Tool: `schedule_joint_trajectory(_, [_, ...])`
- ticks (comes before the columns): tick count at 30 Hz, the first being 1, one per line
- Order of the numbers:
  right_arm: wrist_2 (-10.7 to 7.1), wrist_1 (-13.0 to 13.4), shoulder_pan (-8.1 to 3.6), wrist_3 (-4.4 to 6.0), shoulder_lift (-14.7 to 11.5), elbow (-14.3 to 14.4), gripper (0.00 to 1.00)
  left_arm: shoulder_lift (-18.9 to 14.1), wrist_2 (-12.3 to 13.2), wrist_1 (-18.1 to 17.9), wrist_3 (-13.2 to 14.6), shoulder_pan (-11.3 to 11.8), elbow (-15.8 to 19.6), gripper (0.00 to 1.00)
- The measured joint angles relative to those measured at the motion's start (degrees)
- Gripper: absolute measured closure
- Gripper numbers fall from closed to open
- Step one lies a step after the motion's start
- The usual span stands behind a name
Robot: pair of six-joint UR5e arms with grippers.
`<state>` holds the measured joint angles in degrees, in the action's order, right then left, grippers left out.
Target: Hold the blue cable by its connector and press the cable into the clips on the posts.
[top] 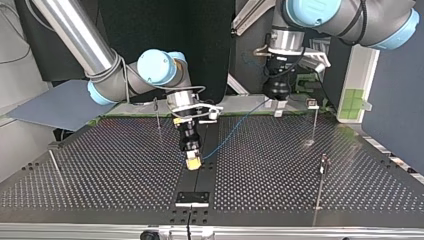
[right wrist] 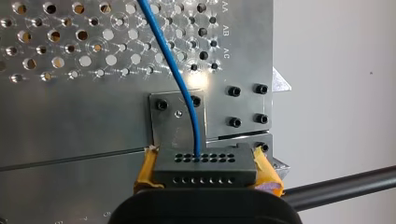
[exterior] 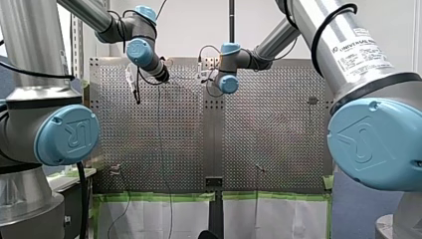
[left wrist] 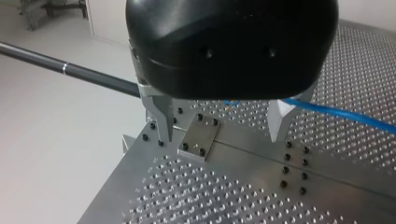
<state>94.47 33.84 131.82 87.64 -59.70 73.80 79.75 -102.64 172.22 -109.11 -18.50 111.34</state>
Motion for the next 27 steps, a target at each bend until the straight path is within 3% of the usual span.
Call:
schedule_joint_trajectory(6, [0.09, 0.01, 0.04, 0.0, 0.03, -0.01, 1.0, -1.54, 3.02, -0.09, -0.39, 0.27, -0.27, 0.0])
schedule_joint_trajectory(18, [0.2, 0.01, 0.07, 0.0, 0.04, -0.01, 1.0, -4.22, 9.32, -0.87, -4.88, 0.41, -0.08, 0.0])
schedule_joint_trajectory(27, [0.69, 0.12, 0.34, 0.0, 0.05, -0.01, 1.0, -3.98, 13.89, -0.88, -2.48, -0.54, -0.36, 0.0])
